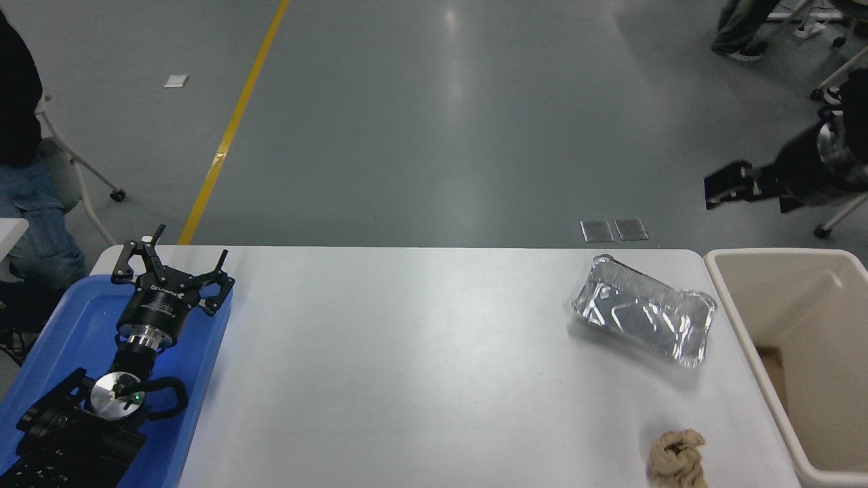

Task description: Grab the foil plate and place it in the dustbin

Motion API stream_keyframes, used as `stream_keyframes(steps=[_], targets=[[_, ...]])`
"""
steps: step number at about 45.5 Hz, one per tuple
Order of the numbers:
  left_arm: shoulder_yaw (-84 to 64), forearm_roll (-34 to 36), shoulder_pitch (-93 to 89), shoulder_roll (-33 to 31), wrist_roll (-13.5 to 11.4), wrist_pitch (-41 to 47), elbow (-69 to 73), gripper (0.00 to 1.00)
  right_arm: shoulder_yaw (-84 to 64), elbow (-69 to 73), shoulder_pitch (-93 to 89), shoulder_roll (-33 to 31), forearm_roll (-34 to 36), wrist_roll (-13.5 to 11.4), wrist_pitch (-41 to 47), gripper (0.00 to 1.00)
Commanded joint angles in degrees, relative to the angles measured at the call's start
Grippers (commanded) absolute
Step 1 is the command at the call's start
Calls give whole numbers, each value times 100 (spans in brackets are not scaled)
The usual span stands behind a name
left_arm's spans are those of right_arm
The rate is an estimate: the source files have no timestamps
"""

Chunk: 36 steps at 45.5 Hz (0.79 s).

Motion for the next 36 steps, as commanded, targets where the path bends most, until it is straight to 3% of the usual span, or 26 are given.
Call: stream_keyframes(steps=[1,5,12,22,36], targets=[[1,0,-1,0,-7,0,0,99,363,-1192,-2102,134,87,-32,-1031,100],[1,0,-1,0,-7,0,0,99,785,-1368,-2595,178,87,-67,-1092,100],[1,0,-1,0,-7,0,0,99,1435,-2131,-3614,327,105,-488,-1409,100],[1,0,-1,0,-7,0,0,99,2376,-2581,-4354,495,114,-761,-1497,100],[1,0,-1,0,-7,0,0,99,2596,-2915,-4784,679,333,-919,-1637,100]])
